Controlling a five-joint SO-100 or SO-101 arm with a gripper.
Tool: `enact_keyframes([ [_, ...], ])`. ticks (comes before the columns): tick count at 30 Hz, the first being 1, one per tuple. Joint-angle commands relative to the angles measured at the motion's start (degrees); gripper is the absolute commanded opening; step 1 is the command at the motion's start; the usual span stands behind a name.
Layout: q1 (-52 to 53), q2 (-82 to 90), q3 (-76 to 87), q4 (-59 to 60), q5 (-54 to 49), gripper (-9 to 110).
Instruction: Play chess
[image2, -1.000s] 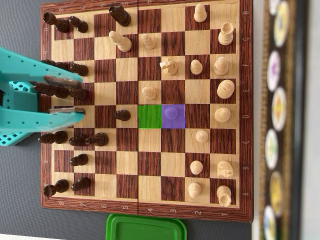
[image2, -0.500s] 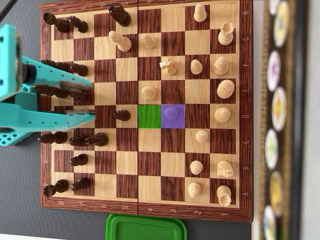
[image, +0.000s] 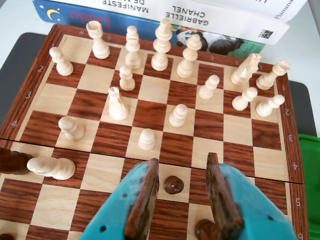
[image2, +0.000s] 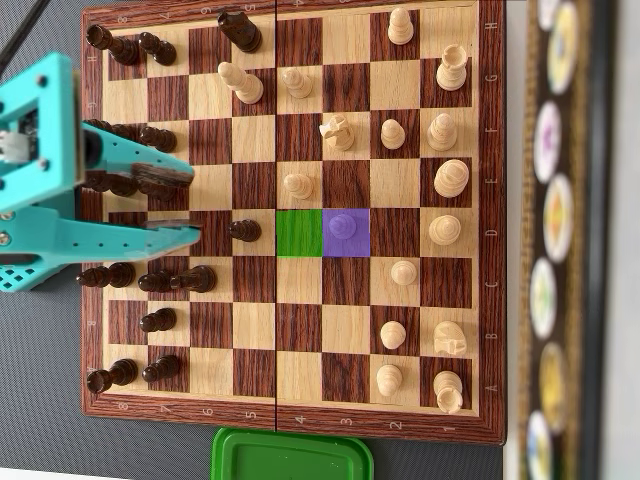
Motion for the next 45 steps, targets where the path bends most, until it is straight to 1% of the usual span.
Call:
enact_keyframes([
  [1, 0.4, -8.5, -6.9, 0.1, -0.3, 15],
  [10, 0.5, -34.0, -21.1, 0.0, 0.2, 15],
  [15, 2.4, -47.7, -29.1, 0.0, -0.1, 15],
  [23, 4.1, -64.3, -38.3, -0.1, -0.1, 15],
  [33, 4.0, -72.1, -47.1, 0.0, -0.2, 15],
  [45, 3.6, -76.6, -47.9, 0.0, -0.2, 15],
])
